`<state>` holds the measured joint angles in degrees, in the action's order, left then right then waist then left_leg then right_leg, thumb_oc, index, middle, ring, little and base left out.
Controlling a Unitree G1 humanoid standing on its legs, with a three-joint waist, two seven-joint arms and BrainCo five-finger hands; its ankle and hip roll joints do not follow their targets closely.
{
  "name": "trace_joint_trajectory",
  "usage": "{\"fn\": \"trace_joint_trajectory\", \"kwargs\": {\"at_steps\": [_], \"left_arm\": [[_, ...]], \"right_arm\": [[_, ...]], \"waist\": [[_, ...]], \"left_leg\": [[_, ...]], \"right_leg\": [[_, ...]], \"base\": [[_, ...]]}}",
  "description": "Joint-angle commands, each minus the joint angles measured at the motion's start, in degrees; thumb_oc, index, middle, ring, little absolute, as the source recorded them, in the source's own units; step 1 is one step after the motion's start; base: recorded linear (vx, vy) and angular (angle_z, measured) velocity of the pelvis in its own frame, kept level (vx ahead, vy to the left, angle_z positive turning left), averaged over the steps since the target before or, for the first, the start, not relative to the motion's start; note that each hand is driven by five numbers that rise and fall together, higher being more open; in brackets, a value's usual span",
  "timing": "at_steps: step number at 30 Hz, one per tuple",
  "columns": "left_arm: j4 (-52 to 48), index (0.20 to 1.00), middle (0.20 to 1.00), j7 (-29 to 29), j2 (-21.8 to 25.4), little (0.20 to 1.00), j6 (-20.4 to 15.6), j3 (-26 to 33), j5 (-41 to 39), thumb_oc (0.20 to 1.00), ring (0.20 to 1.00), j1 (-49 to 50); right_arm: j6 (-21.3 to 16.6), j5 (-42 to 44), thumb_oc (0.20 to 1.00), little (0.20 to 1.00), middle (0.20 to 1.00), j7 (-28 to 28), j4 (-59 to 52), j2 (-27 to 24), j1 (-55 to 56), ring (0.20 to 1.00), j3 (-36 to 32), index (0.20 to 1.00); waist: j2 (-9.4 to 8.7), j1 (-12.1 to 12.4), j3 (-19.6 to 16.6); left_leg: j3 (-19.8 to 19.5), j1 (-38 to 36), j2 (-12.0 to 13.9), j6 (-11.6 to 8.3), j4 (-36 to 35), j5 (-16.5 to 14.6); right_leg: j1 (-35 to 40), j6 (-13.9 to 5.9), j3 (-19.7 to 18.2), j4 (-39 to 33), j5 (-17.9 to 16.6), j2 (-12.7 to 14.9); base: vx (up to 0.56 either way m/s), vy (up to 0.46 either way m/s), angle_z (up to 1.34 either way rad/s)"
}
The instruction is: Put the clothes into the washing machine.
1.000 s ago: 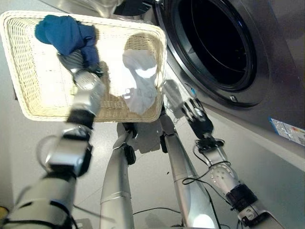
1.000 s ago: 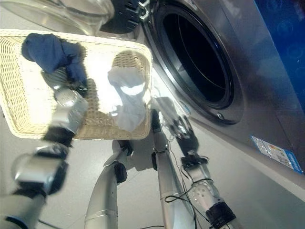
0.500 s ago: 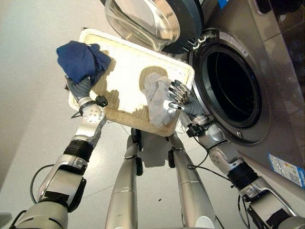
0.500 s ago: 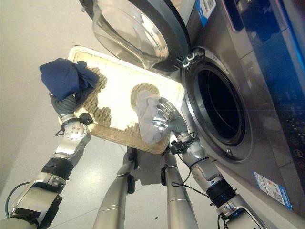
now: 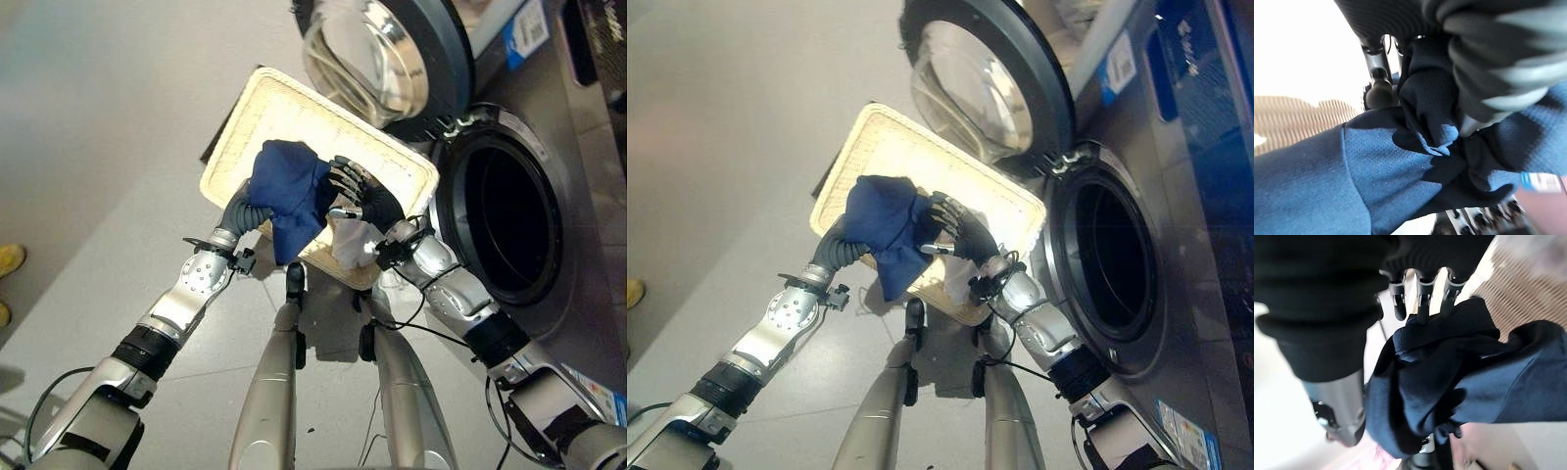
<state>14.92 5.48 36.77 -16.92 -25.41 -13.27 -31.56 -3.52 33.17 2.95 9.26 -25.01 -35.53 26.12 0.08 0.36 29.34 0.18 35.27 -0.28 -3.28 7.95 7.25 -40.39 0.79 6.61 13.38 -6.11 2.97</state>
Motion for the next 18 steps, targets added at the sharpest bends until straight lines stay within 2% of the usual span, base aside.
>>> {"fn": "trace_joint_trajectory", "kwargs": {"at_steps": [1, 7, 13, 18], "left_arm": [[-2.81, 0.200, 0.200, -3.97, -0.78, 0.200, -3.07, -0.17, -1.56, 0.200, 0.200, -3.90], [-5.02, 0.200, 0.200, -9.17, 1.15, 0.200, -2.09, -3.47, -4.13, 0.200, 0.200, -4.31], [-5.30, 0.200, 0.200, -11.14, 1.57, 0.200, -1.51, -5.94, -4.60, 0.200, 0.200, -5.25], [-6.76, 0.200, 0.200, -15.25, 1.87, 0.200, -1.24, -7.65, -9.71, 0.200, 0.200, -6.14]], "right_arm": [[-1.01, -0.40, 1.000, 1.000, 1.000, 1.80, -4.19, -1.22, -1.48, 1.000, 2.23, 1.000], [1.10, 2.16, 1.000, 1.000, 1.000, 4.14, -4.73, -3.16, -1.87, 1.000, 4.64, 1.000], [4.05, 6.17, 1.000, 1.000, 1.000, 7.70, -5.01, -3.63, -1.91, 1.000, 6.77, 1.000], [6.13, 6.59, 1.000, 1.000, 1.000, 8.30, -5.67, -4.77, -2.72, 1.000, 9.59, 1.000]], "waist": [[3.18, -0.84, 0.45], [3.18, -1.09, 0.45], [2.95, -1.34, 0.45], [2.86, -1.66, 0.45]], "left_leg": [[2.41, -1.31, -2.80, 0.46, -0.69, -1.08], [2.86, -1.83, -2.71, 0.71, -1.81, -0.66], [3.10, -2.21, -2.70, 0.93, -2.41, -0.46], [3.78, -2.55, -2.38, 1.03, -3.39, -0.06]], "right_leg": [[4.71, -3.41, 1.74, 0.62, 5.33, -2.07], [5.08, -3.87, 1.84, -0.98, 4.16, -1.82], [5.31, -4.12, 1.72, -1.67, 3.59, -1.88], [5.34, -4.20, 1.44, -2.49, 2.89, -2.04]], "base": [[-0.02, 0.016, -0.05], [-0.01, 0.006, -0.03], [0.00, 0.000, 0.00], [0.00, 0.003, -0.03]]}}
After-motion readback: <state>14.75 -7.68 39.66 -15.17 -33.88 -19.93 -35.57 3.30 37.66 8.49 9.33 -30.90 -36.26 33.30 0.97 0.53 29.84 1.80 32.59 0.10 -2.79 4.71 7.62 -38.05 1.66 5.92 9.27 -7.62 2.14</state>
